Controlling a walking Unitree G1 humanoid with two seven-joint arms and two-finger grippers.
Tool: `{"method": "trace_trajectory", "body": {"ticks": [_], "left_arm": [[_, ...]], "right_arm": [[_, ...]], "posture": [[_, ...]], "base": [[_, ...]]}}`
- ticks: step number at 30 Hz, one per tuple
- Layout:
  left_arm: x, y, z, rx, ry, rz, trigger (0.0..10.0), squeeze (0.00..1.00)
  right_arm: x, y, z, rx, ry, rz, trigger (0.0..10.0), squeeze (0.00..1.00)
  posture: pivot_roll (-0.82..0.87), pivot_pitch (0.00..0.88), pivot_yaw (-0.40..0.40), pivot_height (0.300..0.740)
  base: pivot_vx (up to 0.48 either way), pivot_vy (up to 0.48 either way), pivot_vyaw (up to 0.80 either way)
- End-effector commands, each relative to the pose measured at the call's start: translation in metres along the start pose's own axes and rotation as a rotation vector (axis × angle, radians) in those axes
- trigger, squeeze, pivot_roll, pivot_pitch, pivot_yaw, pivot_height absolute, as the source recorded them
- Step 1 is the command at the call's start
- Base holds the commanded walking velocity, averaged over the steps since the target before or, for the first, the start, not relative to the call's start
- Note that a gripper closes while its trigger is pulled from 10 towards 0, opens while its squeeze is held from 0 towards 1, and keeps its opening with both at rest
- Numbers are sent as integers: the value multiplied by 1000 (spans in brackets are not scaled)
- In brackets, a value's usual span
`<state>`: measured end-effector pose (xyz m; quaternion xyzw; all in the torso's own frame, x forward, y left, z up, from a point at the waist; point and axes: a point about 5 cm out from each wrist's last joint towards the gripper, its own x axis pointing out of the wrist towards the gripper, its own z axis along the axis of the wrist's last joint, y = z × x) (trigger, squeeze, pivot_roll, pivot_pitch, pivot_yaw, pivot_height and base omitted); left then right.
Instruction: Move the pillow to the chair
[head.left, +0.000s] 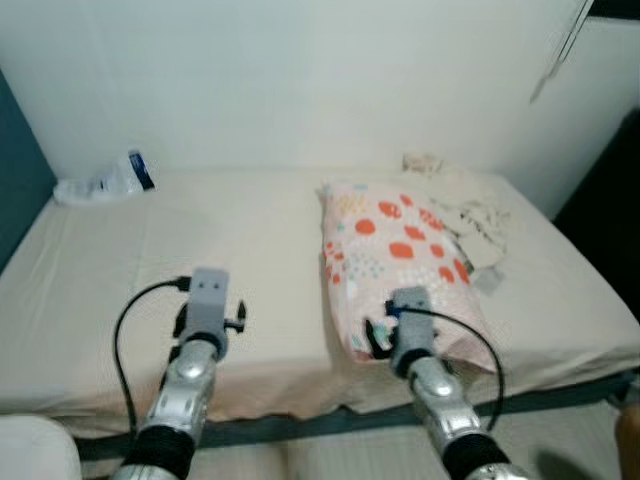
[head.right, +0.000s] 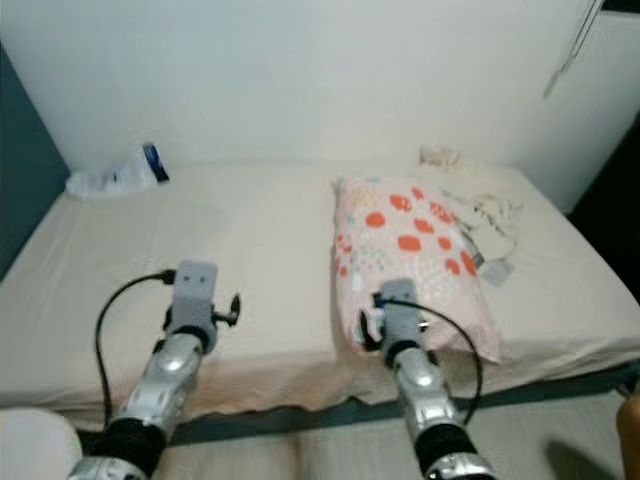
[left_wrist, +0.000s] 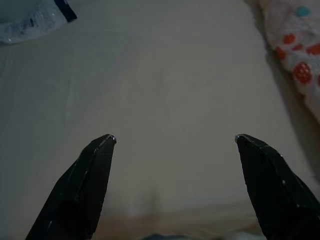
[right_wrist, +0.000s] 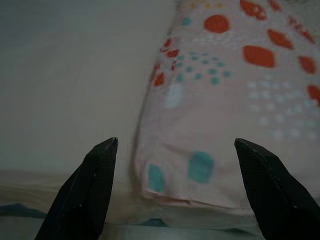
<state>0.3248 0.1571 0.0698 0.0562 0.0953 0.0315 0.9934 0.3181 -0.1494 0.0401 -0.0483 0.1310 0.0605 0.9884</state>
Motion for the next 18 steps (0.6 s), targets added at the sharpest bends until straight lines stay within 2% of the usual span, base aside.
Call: {"method": "trace_trajectory", "body": {"ticks": [1, 10, 15, 18], "left_arm": [[-2, -5, -5, -1, 18, -13, 10000, 0], [-2, -5, -6, -4, 21, -14, 10000, 0], [-2, -5, -7, -3, 20, -17, 10000, 0], [1, -4, -2, -1, 9, -12, 10000, 0]], "right_arm": [[-1, -8, -1, 5, 1, -22, 10000, 0], [-1, -8, 1, 5, -4, -17, 10000, 0], [-1, -7, 0, 7, -2, -16, 10000, 0], [2, -8, 8, 5, -22, -6, 10000, 0]], "posture": [[-33, 59, -47, 740], [-33, 70, -47, 740], [-32, 73, -47, 740], [-30, 87, -47, 740]], "base": [[307, 0, 0], [304, 0, 0], [0, 0, 0], [0, 0, 0]]}}
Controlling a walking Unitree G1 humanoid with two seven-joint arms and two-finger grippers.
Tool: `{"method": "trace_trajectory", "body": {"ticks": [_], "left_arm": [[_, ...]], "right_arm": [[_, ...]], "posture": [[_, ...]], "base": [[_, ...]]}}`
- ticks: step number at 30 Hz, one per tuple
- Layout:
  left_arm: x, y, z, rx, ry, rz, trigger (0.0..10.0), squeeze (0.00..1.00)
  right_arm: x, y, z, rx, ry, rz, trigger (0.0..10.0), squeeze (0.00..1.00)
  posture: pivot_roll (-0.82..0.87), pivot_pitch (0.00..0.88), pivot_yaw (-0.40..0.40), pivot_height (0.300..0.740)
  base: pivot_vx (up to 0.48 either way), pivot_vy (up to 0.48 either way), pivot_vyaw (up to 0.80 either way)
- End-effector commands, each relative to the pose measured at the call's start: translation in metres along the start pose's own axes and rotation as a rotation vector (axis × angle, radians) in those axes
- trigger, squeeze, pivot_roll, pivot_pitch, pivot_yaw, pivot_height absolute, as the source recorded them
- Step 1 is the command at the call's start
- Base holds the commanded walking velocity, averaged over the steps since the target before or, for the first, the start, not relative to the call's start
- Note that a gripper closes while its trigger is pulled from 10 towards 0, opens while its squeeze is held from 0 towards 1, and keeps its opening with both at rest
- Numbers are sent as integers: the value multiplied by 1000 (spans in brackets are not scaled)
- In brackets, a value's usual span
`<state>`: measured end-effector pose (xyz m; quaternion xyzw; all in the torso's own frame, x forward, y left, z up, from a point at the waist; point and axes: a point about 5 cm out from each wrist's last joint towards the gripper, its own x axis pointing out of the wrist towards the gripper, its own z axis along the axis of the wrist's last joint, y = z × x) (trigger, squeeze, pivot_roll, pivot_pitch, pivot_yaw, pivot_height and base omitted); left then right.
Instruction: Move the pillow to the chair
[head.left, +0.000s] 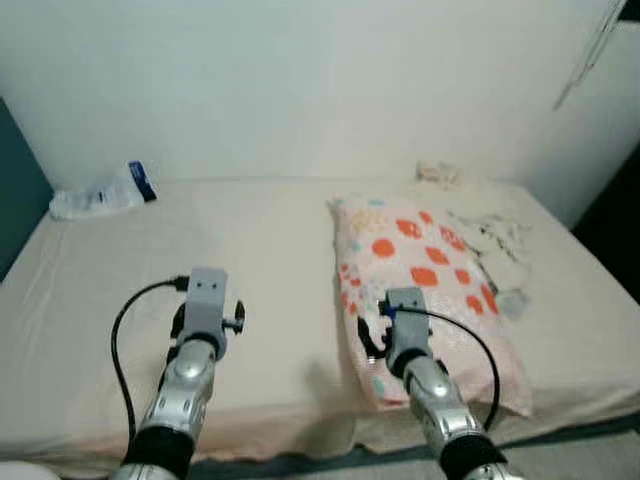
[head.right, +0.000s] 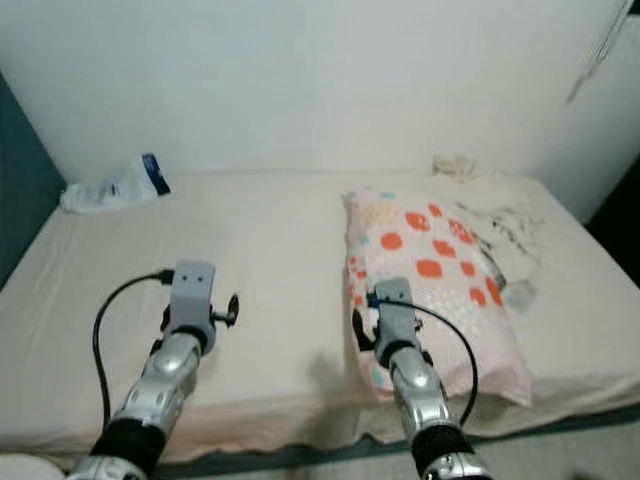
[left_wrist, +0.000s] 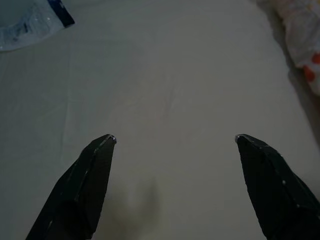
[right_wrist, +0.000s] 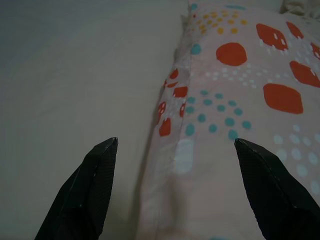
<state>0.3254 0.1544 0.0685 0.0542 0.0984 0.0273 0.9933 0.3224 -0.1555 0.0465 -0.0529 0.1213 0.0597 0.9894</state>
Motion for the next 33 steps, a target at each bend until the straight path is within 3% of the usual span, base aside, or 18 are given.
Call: {"method": "trace_trajectory", "body": {"ticks": [1, 7, 9, 11, 12, 14, 15, 16, 17, 21, 24, 26, 27, 29, 33], "left_arm": [[2, 0, 2, 2, -4, 0, 10000, 0], [9, 3, 22, 5, -55, 10, 10000, 0], [8, 4, 23, 10, -60, 12, 10000, 0], [7, 8, 24, 28, -70, 9, 10000, 0], [7, 8, 24, 28, -70, 9, 10000, 0], [7, 11, 26, 30, -76, 10, 10000, 0], [7, 11, 26, 30, -76, 10, 10000, 0], [6, 13, 28, 29, -86, 7, 10000, 0], [6, 14, 29, 31, -88, 3, 10000, 0], [7, 18, 26, 65, -78, -3, 10000, 0], [7, 18, 26, 67, -75, -3, 10000, 0], [6, 16, 26, 65, -76, -8, 10000, 0], [6, 16, 26, 65, -76, -8, 10000, 0], [4, 13, 25, 88, -74, -20, 10000, 0], [1, 11, 22, 94, -67, -30, 10000, 0]], "right_arm": [[2, -2, 7, 17, -18, 5, 10000, 0], [13, 8, 66, 105, -213, 162, 10000, 0], [12, 17, 91, 247, -294, 248, 10000, 0], [-1, 38, 150, 378, -485, 514, 10000, 0], [-1, 38, 150, 378, -485, 514, 10000, 0], [-9, 48, 178, 426, -557, 641, 10000, 0], [-9, 48, 178, 426, -557, 641, 10000, 0], [-25, 60, 221, 480, -681, 809, 10000, 0], [-37, 66, 246, 508, -756, 901, 10000, 0], [-72, 73, 304, 602, -944, 1123, 10000, 0], [-80, 75, 314, 608, -971, 1173, 10000, 0], [-102, 77, 338, 666, -1046, 1297, 10000, 0], [-102, 77, 338, 666, -1046, 1297, 10000, 0], [-121, 76, 359, 729, -1109, 1401, 10000, 0], [-133, 73, 374, 812, -1145, 1486, 10000, 0]], "posture": [[-31, 94, -48, 740], [-25, 170, -68, 740], [-22, 184, -67, 740], [-16, 203, -60, 740], [-16, 203, -60, 740], [-23, 214, -53, 740], [-23, 214, -53, 740], [-20, 234, -40, 740], [-21, 237, -38, 740], [-24, 260, -21, 740], [-25, 262, -20, 740], [-22, 274, -21, 740], [-22, 274, -21, 740], [-18, 283, -17, 740], [-13, 293, -23, 740]], "base": [[0, 0, 0], [0, 0, 0], [0, 0, 0], [0, 0, 0], [0, 0, 0], [0, 0, 0], [0, 0, 0], [0, 0, 0], [0, 0, 0], [0, 0, 0], [0, 0, 0], [0, 0, 0], [0, 0, 0], [0, 0, 0], [0, 0, 0]]}}
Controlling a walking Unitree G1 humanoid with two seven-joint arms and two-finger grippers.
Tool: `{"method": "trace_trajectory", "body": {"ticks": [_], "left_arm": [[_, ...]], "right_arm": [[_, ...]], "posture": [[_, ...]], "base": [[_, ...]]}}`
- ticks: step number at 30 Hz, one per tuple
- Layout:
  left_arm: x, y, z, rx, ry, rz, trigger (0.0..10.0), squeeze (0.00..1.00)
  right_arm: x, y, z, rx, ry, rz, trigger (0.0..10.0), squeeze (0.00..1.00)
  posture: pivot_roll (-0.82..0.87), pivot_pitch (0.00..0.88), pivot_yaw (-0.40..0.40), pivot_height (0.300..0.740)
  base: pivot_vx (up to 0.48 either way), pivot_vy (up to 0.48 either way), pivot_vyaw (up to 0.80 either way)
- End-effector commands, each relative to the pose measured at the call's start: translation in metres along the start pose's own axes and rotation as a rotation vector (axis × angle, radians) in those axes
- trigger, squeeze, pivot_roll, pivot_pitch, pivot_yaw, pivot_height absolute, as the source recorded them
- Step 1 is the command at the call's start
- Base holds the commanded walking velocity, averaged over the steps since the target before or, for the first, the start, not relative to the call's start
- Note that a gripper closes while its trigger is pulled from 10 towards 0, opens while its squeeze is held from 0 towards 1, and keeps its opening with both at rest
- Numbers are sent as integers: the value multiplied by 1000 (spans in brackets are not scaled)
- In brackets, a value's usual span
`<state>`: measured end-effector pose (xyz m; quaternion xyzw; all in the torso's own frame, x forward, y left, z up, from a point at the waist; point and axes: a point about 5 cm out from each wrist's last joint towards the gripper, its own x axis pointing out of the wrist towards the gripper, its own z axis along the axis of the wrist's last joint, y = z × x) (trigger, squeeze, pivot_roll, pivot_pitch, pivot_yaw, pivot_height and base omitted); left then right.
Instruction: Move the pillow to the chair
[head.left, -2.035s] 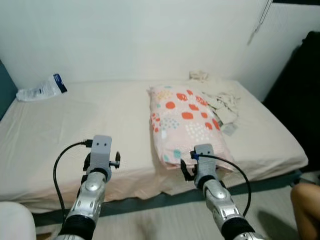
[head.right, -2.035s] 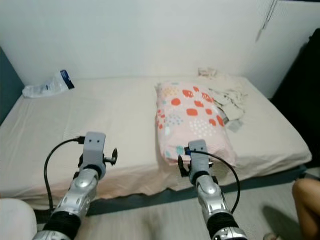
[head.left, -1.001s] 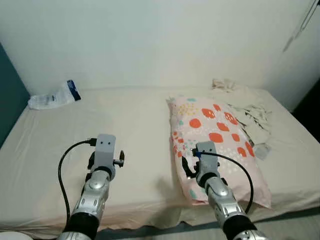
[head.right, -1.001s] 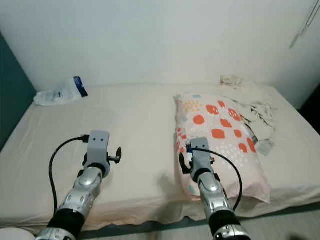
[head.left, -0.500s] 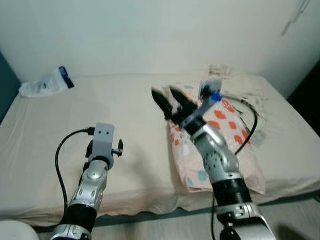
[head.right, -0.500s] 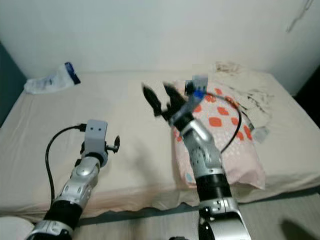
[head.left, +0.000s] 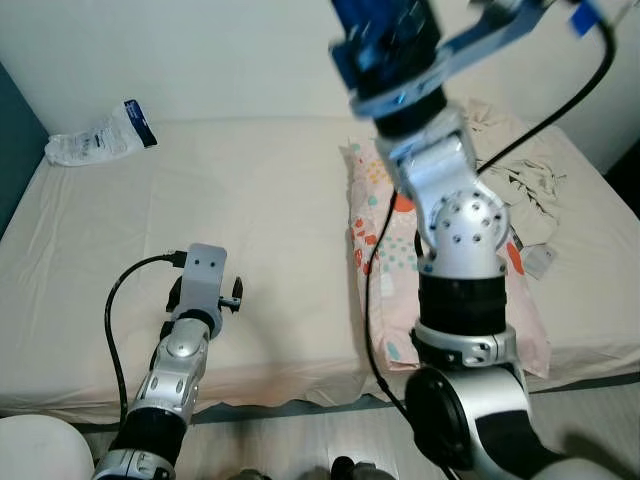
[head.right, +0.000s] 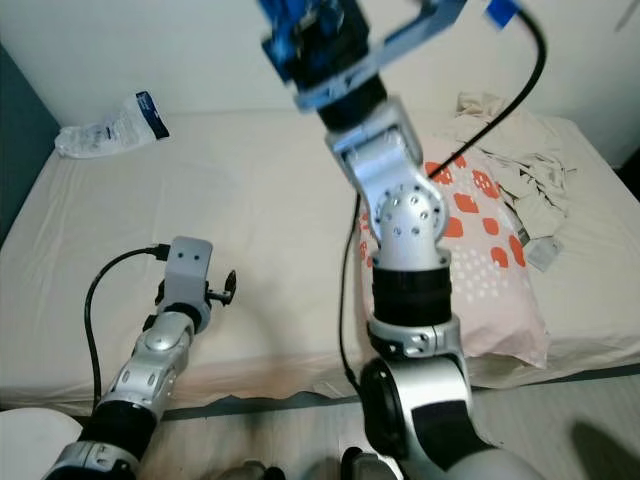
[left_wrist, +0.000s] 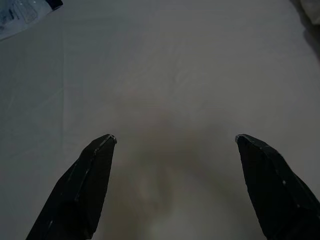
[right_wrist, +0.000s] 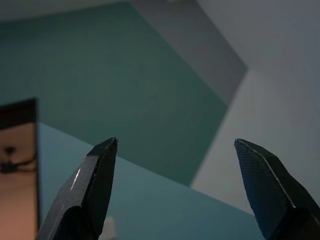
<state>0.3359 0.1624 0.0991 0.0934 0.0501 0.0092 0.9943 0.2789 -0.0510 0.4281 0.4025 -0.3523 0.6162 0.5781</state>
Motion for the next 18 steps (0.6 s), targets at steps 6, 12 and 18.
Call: {"method": "trace_trajectory", "body": {"ticks": [6, 12, 18], "left_arm": [[-9, 1, -14, 17, 48, -1, 10000, 0], [-8, 1, -12, 13, 47, -3, 10000, 0], [-7, 0, -10, 10, 47, -1, 10000, 0]], "right_arm": [[17, 20, 8, 161, -79, 118, 10000, 0], [24, 26, 11, 286, -136, 163, 10000, 0], [21, 23, 12, 293, -144, 137, 10000, 0]], "posture": [[-16, 296, -20, 740], [-25, 293, -22, 740], [-22, 296, -25, 740]], "base": [[0, 0, 0], [0, 0, 0], [0, 0, 0]]}}
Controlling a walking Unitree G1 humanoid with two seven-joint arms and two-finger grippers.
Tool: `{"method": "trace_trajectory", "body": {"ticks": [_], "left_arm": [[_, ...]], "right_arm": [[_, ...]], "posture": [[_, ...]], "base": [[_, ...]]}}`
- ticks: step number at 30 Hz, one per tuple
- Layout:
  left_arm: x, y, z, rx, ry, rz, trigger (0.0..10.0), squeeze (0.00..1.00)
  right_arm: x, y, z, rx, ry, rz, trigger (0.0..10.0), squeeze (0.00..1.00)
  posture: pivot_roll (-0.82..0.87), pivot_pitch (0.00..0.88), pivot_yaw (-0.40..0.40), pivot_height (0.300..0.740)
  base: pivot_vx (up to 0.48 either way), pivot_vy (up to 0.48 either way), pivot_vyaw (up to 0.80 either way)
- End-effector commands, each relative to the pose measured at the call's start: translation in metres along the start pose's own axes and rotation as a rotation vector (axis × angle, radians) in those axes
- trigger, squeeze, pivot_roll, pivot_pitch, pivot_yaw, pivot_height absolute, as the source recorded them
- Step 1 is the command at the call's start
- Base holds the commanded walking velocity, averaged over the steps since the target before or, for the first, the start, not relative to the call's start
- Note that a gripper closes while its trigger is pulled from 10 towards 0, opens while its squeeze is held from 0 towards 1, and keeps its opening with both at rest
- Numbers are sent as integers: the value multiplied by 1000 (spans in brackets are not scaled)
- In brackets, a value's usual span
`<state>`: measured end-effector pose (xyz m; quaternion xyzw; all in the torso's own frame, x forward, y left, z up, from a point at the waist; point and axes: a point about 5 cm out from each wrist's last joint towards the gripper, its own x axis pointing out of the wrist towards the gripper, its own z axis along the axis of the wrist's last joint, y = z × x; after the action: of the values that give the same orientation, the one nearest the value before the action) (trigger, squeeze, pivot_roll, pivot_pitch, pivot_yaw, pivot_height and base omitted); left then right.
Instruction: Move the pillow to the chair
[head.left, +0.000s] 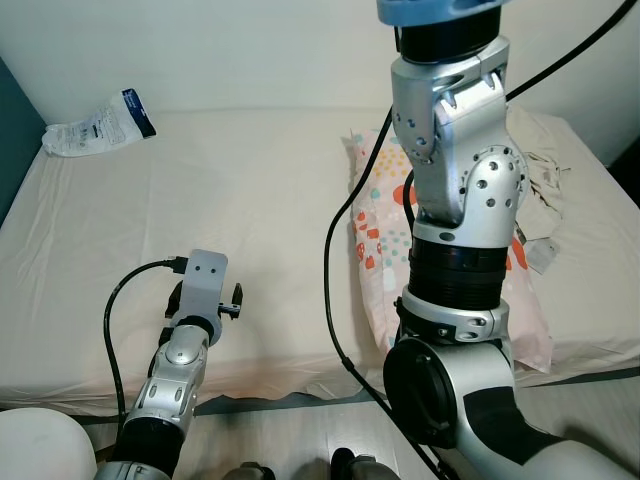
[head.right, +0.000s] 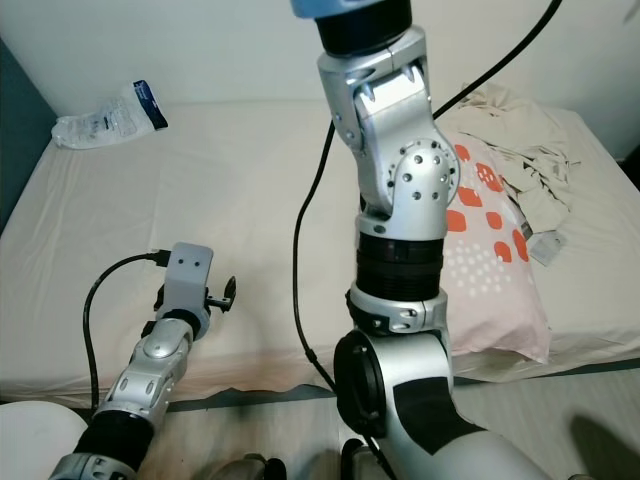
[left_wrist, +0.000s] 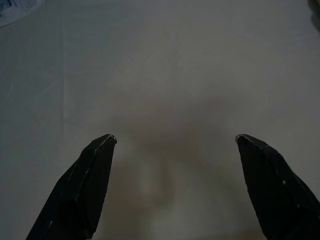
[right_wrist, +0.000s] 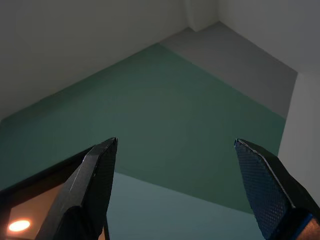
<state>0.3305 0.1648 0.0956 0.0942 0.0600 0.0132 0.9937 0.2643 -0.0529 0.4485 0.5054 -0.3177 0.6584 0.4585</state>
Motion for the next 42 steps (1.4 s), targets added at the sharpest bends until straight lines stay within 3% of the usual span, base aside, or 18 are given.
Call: {"method": "trace_trajectory", "body": {"ticks": [1, 4, 17, 25, 26, 30, 32, 33, 34, 35, 36, 37, 39, 41, 42], "left_arm": [[-2, -2, -6, 14, 26, -9, 10000, 0], [-4, 0, -6, 19, 24, -10, 10000, 0], [-6, -1, -5, 19, 21, -13, 10000, 0], [-8, -3, -5, 18, 21, -13, 10000, 0], [-9, -4, -5, 18, 21, -13, 10000, 0], [-9, -4, -3, 22, 16, -15, 10000, 0], [-9, -3, -4, 35, 18, -20, 10000, 0], [-9, -3, -4, 35, 18, -20, 10000, 0], [-10, -3, -7, 44, 23, -24, 10000, 0], [-11, -4, -11, 64, 32, -33, 10000, 0], [-11, -4, -11, 64, 32, -33, 10000, 0], [-12, -5, -13, 63, 37, -33, 10000, 0], [-13, -5, -17, 64, 49, -36, 10000, 0], [-13, -5, -17, 64, 49, -36, 10000, 0], [-14, -6, -21, 66, 61, -36, 10000, 0]], "right_arm": [[5, 9, 1, 20, -13, 49, 10000, 0], [6, 11, 1, 71, -36, 72, 10000, 0], [7, 14, -2, 94, -54, 84, 10000, 0], [4, 15, -8, 92, -52, 73, 10000, 0], [-3, 8, -6, 49, -61, 7, 10000, 0], [-57, -25, -1, -198, -1, -327, 10000, 0], [-98, -39, 8, -331, 104, -496, 10000, 0], [-98, -39, 8, -331, 104, -496, 10000, 0], [-125, -46, 11, -389, 147, -613, 10000, 0], [-189, -54, 13, -495, 252, -869, 10000, 0], [-189, -54, 13, -495, 252, -869, 10000, 0], [-219, -53, 13, -550, 315, -971, 10000, 0], [-260, -47, 13, -619, 393, -1114, 10000, 0], [-260, -47, 13, -619, 393, -1114, 10000, 0], [-283, -43, 12, -664, 450, -1199, 10000, 0]], "posture": [[-22, 296, -25, 740], [-18, 291, -25, 740], [-19, 296, -27, 740], [-20, 284, -30, 740], [-18, 269, -28, 740], [-19, 265, -27, 740], [-26, 265, -25, 740], [-26, 265, -25, 740], [-29, 249, -20, 740], [-17, 227, -15, 740], [-17, 227, -15, 740], [-15, 216, -13, 740], [-21, 199, -9, 740], [-21, 199, -9, 740], [-23, 193, -11, 740]], "base": [[0, 0, 0], [0, 0, 0], [0, 0, 0], [0, 0, 0], [0, 0, 0], [0, 0, 0], [0, 0, 0], [0, 0, 0], [0, 0, 0], [0, 0, 0], [0, 0, 0], [0, 0, 0], [0, 0, 0], [0, 0, 0], [0, 0, 0]]}}
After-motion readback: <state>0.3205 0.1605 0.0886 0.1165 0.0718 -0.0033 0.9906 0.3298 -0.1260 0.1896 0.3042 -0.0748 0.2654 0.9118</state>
